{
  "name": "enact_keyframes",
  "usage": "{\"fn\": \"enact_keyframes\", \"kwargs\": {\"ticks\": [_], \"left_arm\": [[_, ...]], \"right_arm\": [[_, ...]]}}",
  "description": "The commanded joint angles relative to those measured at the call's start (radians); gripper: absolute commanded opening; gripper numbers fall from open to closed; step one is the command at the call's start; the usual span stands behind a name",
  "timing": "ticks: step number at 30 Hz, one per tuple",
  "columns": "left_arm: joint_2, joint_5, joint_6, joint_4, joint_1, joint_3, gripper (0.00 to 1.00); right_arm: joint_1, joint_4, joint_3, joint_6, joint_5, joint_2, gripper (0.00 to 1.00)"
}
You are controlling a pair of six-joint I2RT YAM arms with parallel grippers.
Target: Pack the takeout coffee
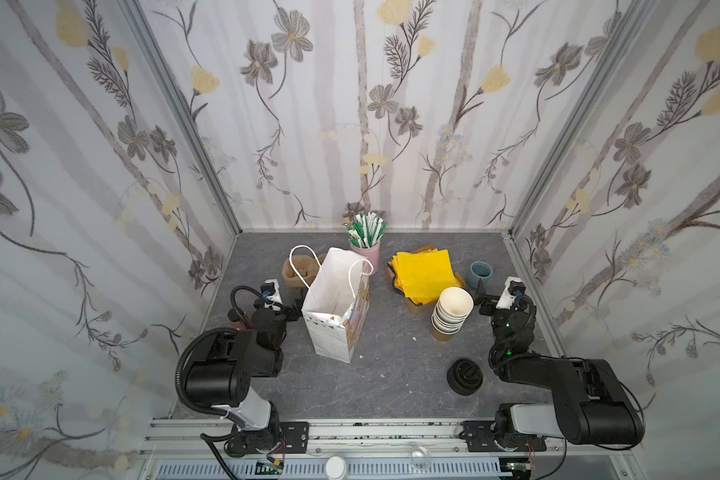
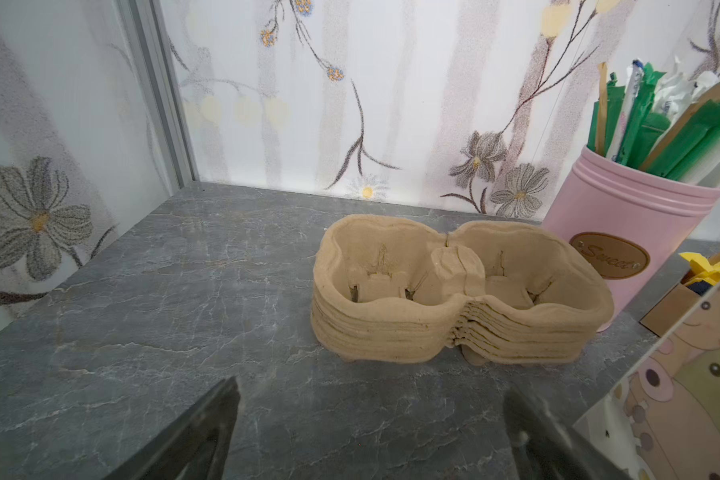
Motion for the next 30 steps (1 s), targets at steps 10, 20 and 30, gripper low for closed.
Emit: {"fn": "enact_keyframes", "kwargs": {"ticks": [10,20,30], "left_arm": [[0.000,0.008,0.006,0.026,0.000,0.006,1.00],[0.000,0.009,0.005,0.025,0.001,0.005,1.00],[-0.001,-0.020,-0.016,0.018,0.006,0.010,1.00]], "right_arm": [[0.000,0.014,0.003,-0.007,-0.018,-0.001,1.00],[-0.006,0.009,0.004,-0.003,-0.027,0.001,1.00],[-0.020,0.022,-0.004,0.006,-0.059,-0.003,1.00]]}}
